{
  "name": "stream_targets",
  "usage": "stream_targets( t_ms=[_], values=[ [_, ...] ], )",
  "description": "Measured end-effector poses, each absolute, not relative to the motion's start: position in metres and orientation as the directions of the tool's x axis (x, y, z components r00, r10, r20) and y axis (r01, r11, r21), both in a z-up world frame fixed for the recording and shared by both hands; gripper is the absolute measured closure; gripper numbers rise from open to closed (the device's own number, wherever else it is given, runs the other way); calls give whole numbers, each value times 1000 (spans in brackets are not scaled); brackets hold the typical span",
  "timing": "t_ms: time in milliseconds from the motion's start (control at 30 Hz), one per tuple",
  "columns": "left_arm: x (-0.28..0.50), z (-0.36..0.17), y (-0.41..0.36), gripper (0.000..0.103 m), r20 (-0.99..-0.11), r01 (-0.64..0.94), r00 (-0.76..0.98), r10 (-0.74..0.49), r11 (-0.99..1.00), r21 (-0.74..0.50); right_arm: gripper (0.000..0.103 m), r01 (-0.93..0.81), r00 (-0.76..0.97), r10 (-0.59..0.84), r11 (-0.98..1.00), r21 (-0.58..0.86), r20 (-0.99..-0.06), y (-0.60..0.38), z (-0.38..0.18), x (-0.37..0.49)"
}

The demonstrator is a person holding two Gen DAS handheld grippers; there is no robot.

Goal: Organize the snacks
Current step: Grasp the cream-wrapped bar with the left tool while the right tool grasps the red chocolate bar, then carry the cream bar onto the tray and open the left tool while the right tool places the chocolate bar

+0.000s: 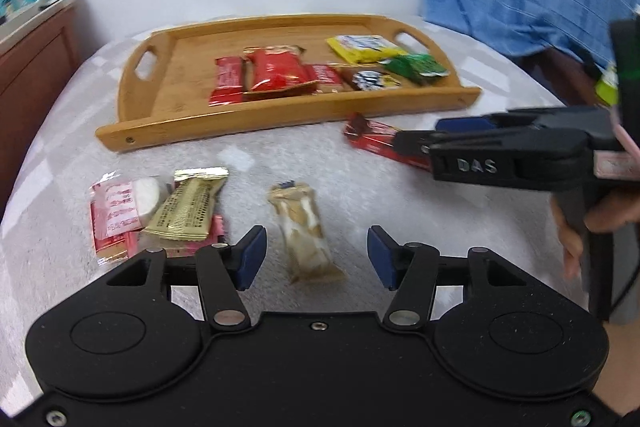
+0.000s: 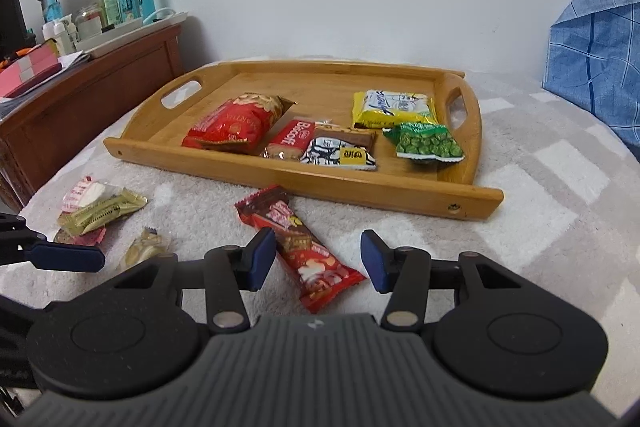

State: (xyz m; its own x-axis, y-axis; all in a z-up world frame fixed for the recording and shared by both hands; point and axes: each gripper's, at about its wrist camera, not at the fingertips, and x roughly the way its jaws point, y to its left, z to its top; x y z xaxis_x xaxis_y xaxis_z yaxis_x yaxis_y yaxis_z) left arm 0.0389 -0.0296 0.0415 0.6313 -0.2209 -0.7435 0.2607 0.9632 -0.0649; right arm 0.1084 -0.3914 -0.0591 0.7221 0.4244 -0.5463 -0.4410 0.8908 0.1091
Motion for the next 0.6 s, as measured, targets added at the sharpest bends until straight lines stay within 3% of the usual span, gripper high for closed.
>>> stream_targets(
  t_ms=[100,167,200,367,600],
  values=[
    [46,36,-29,60,-748,217,630,-207,972,-86,47,-456,711,445,881,124,-545,-389,-60,109],
    [50,30,-31,79,-759,208,620,-198,975,-84,55,-467,697,453,875,128,-556,-386,-63,109],
    [49,27,-33,79,-756,207,627,-189,976,-72,64,-466,691,451,876,129,-565,-383,-65,108],
    [42,28,-40,82,-738,204,653,-169,978,-44,75,-457,721,435,883,102,-539,-374,-71,95],
    [41,44,-28,82,-724,176,668,-170,982,-69,76,-414,720,489,872,261,-492,-388,-69,78]
  ],
)
